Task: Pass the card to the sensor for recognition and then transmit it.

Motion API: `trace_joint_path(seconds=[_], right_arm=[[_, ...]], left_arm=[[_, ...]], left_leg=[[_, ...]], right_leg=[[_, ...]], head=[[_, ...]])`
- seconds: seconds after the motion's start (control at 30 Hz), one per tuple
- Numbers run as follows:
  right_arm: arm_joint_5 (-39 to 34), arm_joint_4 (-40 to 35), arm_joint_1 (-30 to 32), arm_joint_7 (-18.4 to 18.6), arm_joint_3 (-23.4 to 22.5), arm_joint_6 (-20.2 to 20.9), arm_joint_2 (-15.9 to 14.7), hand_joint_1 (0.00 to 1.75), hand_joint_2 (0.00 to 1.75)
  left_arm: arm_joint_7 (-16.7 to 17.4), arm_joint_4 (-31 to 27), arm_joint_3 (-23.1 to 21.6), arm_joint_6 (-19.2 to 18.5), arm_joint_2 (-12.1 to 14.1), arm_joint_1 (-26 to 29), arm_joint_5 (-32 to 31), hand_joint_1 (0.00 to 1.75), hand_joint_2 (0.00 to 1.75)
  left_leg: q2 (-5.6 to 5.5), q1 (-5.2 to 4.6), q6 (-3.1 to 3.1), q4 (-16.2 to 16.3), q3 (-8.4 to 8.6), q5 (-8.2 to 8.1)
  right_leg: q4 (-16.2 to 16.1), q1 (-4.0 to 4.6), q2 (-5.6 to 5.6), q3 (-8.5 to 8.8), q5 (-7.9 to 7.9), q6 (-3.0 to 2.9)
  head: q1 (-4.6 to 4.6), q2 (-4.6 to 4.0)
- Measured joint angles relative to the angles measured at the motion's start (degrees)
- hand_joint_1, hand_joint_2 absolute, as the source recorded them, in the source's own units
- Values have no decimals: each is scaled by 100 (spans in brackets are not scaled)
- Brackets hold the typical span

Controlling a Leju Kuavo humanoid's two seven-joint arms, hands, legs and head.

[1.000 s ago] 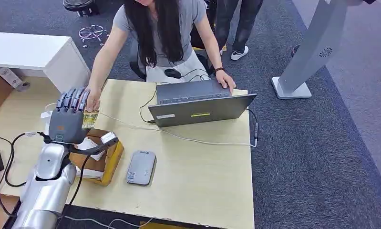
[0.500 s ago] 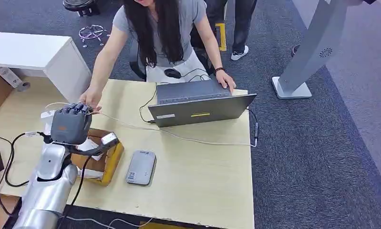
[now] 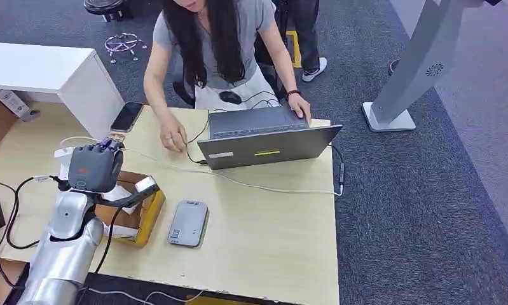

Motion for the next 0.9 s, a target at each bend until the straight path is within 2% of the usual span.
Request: trace_joint_path(seconds=[0.13, 0.27, 0.4, 0.57, 0.7, 0.9], right_arm=[[0, 0, 0, -4, 0, 2, 0, 0, 175], [-2, 0, 1, -15, -15, -7, 2, 0, 175], [-20, 0, 2, -35, -90, -17, 22, 0, 175], [-20, 0, 3, -52, -160, -17, 44, 0, 175], [-20, 0, 3, -57, -199, -18, 48, 0, 175], [-20, 0, 3, -57, -238, -17, 48, 0, 175]], left_arm=[[-120, 0, -35, -4, -31, 4, 77, 175, 175], [-181, -193, -293, -201, -228, 122, -20, 175, 175], [5, -669, -906, -606, -492, 294, -243, 175, 175], [199, -1132, -1705, -833, -750, 345, -411, 175, 175], [223, -1316, -1994, -857, -824, 352, -415, 175, 175], [223, -1454, -2135, -861, -835, 368, -426, 175, 175]], left_leg=[[-1, 0, 0, 1, 0, 0], [-2, -1, 0, 3, -3, 0], [-6, -1, 1, 9, -12, -1], [-5, -1, 4, 11, -17, -3], [-5, 0, 4, 11, -17, -3], [-5, 2, 4, 10, -17, -2]], right_leg=[[0, 0, -1, 0, 0, 0], [-1, 0, -3, 0, 0, 0], [-5, 0, -6, -2, 2, 4], [-8, -1, -5, -4, 5, 8], [-8, 0, -5, -4, 5, 8], [-6, 1, -5, -7, 5, 8]], head=[[0, 0], [0, 0], [0, 0], [0, 0], [-2, 0], [0, 0]])
